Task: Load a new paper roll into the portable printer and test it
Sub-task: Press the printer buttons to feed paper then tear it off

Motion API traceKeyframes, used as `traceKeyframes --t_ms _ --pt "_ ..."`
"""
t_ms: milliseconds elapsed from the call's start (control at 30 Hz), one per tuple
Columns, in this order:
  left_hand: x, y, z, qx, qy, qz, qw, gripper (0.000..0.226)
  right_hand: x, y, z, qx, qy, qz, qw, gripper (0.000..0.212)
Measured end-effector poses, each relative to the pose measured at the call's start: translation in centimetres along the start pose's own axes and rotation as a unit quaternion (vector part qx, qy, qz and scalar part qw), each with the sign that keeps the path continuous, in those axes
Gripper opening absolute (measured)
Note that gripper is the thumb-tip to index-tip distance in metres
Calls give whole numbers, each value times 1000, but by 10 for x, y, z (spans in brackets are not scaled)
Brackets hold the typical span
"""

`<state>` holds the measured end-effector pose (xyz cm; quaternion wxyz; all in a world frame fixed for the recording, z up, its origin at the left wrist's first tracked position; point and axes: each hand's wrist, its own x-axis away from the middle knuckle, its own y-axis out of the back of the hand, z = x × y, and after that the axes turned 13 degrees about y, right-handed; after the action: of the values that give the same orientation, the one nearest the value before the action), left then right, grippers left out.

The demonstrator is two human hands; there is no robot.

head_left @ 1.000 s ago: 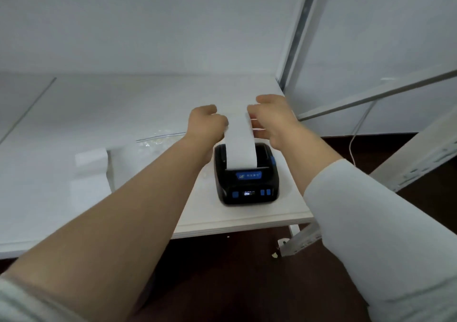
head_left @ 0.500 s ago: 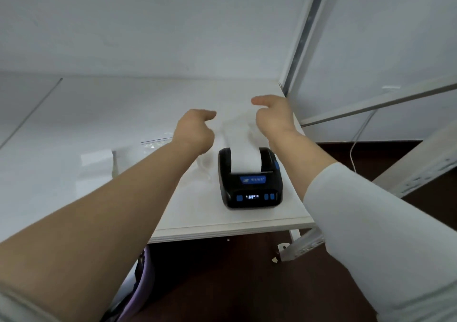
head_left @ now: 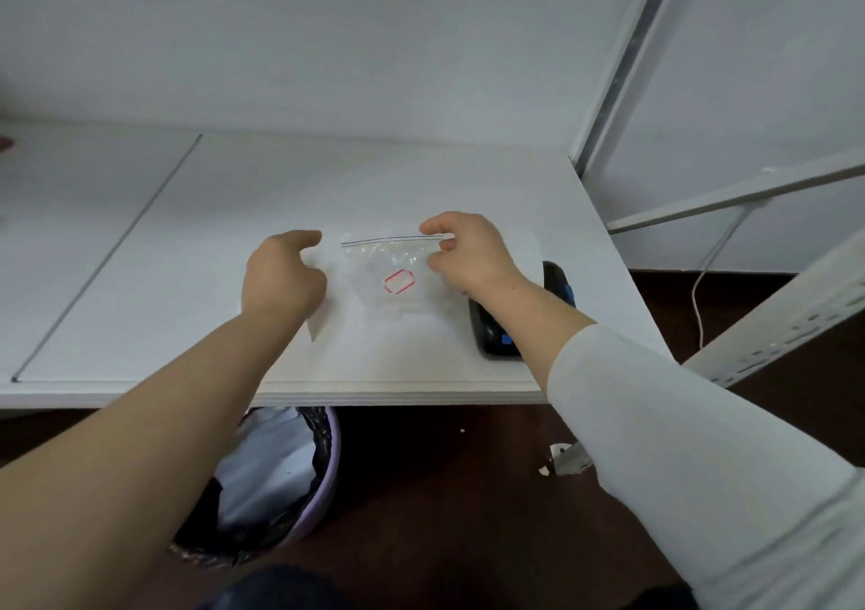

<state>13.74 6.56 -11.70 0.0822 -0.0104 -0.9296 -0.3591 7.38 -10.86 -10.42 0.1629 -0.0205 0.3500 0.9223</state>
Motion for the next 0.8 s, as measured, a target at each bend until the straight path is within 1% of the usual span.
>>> traceKeyframes --t_ms 33,100,133,167,200,233,267,333,367,433,500,600,700,800 --pt "-4 3 7 -10 6 10 1000 61 -2 -7 2 28 -5 51 998 50" --pt "-12 5 19 -82 9 64 995 64 -6 -23 2 99 -9 151 984 75" --pt "-14 6 24 -136 8 99 986 70 -6 -32 1 130 -9 182 975 84" --pt "-15 6 29 -184 8 130 974 77 -6 -40 0 155 -7 194 969 85" --pt "-17 5 34 -213 9 151 965 82 -7 -47 -3 176 -1 192 966 78" --pt "-17 5 38 -219 12 163 962 83 -6 -52 -5 197 9 185 963 66" --pt "-16 4 42 -211 14 162 964 79 -6 -56 -8 222 18 178 959 52" --pt "-15 6 49 -197 9 126 972 60 -4 -61 -10 269 36 170 947 30" --pt "-14 7 52 -205 3 102 973 50 -3 -63 -10 285 44 164 943 24" --pt "-11 12 57 -215 -5 60 975 37 1 -65 -7 289 50 142 945 20" --pt "-8 17 64 -202 -17 44 978 31 5 -65 2 255 48 115 959 20" --pt "1 31 76 -161 -18 32 986 23 18 -67 28 226 96 101 964 18" --pt "18 55 92 -124 7 7 992 15 38 -77 64 220 143 132 956 19" --pt "39 82 110 -96 28 -9 995 12 61 -91 98 178 147 191 954 25"
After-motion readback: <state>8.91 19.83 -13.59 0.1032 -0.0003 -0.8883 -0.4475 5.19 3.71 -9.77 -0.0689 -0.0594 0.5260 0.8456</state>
